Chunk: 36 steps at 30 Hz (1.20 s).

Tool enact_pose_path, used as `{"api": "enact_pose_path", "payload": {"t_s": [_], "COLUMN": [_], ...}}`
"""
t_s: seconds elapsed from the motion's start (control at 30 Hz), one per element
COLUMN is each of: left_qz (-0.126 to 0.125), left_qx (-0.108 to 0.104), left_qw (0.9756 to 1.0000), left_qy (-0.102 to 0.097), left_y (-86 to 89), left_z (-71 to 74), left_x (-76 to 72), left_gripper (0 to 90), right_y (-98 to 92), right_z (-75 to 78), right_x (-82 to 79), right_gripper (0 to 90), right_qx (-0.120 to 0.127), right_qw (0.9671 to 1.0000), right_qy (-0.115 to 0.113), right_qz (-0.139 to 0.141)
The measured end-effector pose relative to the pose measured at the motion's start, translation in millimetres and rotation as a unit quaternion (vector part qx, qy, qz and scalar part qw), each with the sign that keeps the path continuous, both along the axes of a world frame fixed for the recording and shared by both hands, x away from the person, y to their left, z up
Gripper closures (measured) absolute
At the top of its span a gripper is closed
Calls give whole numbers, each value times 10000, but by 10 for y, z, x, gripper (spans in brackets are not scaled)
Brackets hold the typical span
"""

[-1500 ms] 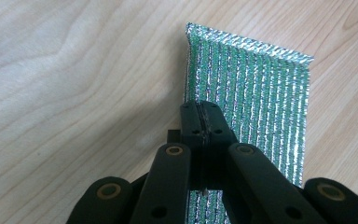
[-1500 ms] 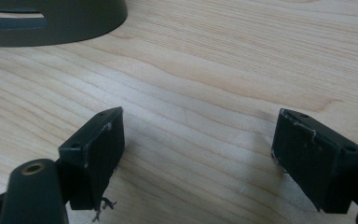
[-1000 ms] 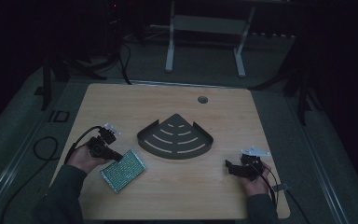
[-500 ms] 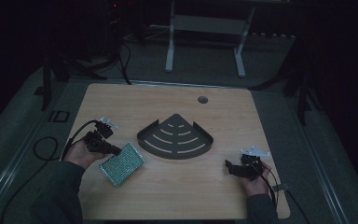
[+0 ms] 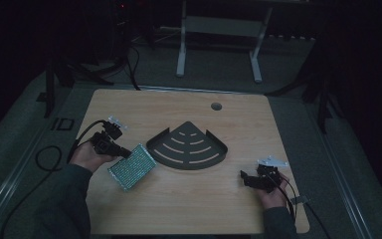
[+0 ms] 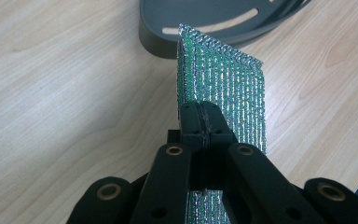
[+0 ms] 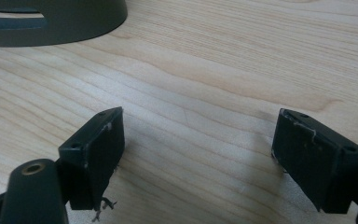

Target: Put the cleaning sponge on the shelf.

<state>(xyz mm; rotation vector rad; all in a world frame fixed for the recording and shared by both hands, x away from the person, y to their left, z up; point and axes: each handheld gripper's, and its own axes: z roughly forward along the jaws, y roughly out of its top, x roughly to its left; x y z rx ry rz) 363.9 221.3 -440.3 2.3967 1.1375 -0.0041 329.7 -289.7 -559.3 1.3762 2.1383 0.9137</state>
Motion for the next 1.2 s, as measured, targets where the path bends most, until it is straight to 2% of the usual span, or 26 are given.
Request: {"api": "enact_pose_path", "payload": {"t_s": [0.57, 1.2], "left_qz": [34, 108], "left_qx": [-33, -18], "left_qw": [10000, 9998], "left_qy": [-15, -139], "left_y": [-79, -199], "left_z": [110, 305], "left_x": [132, 357], "left_gripper": [900, 900], "right_y": [0, 1], "right_z": [0, 0], "right_x": [0, 1], "right_gripper": [164, 164], "right_qx": [0, 2], "right_qw": [10000, 10000], "right_qy": [-1, 2], "right_qz": [0, 0]}}
